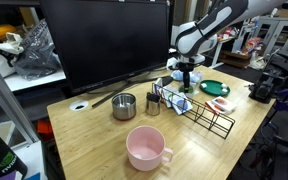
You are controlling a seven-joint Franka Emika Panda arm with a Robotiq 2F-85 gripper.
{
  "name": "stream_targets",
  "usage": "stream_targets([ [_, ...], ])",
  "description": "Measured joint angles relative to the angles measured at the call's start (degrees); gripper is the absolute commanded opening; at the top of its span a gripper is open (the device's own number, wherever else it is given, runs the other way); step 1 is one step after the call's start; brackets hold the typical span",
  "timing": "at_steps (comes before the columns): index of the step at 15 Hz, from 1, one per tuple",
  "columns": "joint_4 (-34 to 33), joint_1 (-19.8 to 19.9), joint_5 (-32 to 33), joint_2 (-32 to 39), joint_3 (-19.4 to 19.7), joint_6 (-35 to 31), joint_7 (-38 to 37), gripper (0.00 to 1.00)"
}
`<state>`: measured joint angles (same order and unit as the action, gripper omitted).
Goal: Remove the book closest to you in the rack and put it on the table
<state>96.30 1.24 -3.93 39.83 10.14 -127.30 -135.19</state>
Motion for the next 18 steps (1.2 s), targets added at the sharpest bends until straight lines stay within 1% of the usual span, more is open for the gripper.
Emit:
stream_targets([
  [4,0.04,0.00,0.01,-0.69,0.06,-0.99,0.00,1.00],
  [7,1.65,-0.05,-0.03,-3.35,-0.02,-3.87,0.15,1.00],
  [11,8.48,-0.44,-0.07,-11.10,-0.70,-10.87,1.67,1.00],
  [14,15.35,-0.51,-2.72,-17.41,-2.66,-14.72,4.91,1.00],
  [16,17.40,-0.46,-3.11,-18.95,-3.02,-15.55,5.58,1.00],
  [18,17.71,-0.17,-3.13,-18.86,-3.02,-16.14,5.90,1.00],
])
